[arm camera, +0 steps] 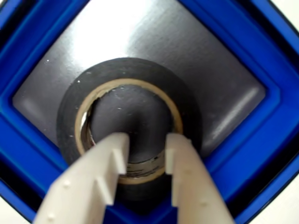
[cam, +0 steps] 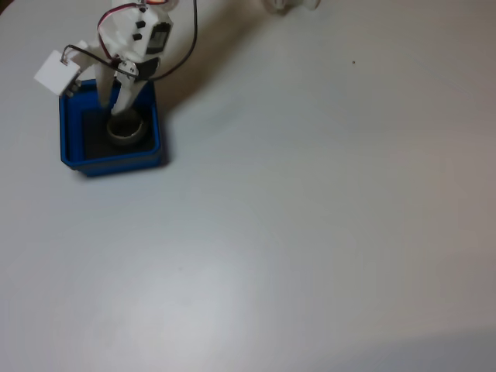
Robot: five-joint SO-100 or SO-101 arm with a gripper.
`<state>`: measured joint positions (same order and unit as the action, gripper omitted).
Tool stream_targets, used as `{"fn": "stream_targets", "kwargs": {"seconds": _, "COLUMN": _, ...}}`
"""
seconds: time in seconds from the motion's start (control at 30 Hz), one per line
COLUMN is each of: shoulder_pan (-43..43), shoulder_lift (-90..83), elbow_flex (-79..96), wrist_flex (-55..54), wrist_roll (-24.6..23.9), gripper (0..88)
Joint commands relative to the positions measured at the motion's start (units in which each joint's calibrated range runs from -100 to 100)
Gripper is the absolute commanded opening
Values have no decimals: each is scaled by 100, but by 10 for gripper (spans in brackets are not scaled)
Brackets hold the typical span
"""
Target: Pick the black tape roll and drop it in the blue box
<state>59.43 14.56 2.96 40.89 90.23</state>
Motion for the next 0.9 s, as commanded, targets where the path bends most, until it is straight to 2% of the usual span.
{"fn": "stream_targets", "kwargs": {"seconds": 0.0, "shoulder_pan": -85, "shoulder_lift": -52, "elbow_flex": -359, "wrist_flex": -29, "wrist_roll": 31, "gripper": 21}}
{"fn": "stream_targets", "kwargs": {"seconds": 0.13, "shoulder_pan": -95, "shoulder_lift": -52, "elbow_flex": -350, "wrist_flex": -29, "wrist_roll": 22, "gripper": 41}}
{"fn": "stream_targets", "kwargs": {"seconds": 0.33, "shoulder_pan": -105, "shoulder_lift": -52, "elbow_flex": -359, "wrist_flex": -29, "wrist_roll": 22, "gripper": 119}}
{"fn": "stream_targets", "kwargs": {"seconds": 0.57, "shoulder_pan": -105, "shoulder_lift": -60, "elbow_flex": -368, "wrist_flex": -29, "wrist_roll": 22, "gripper": 134}}
{"fn": "stream_targets", "kwargs": {"seconds": 0.87, "shoulder_pan": -232, "shoulder_lift": -52, "elbow_flex": -359, "wrist_flex": -38, "wrist_roll": 22, "gripper": 203}}
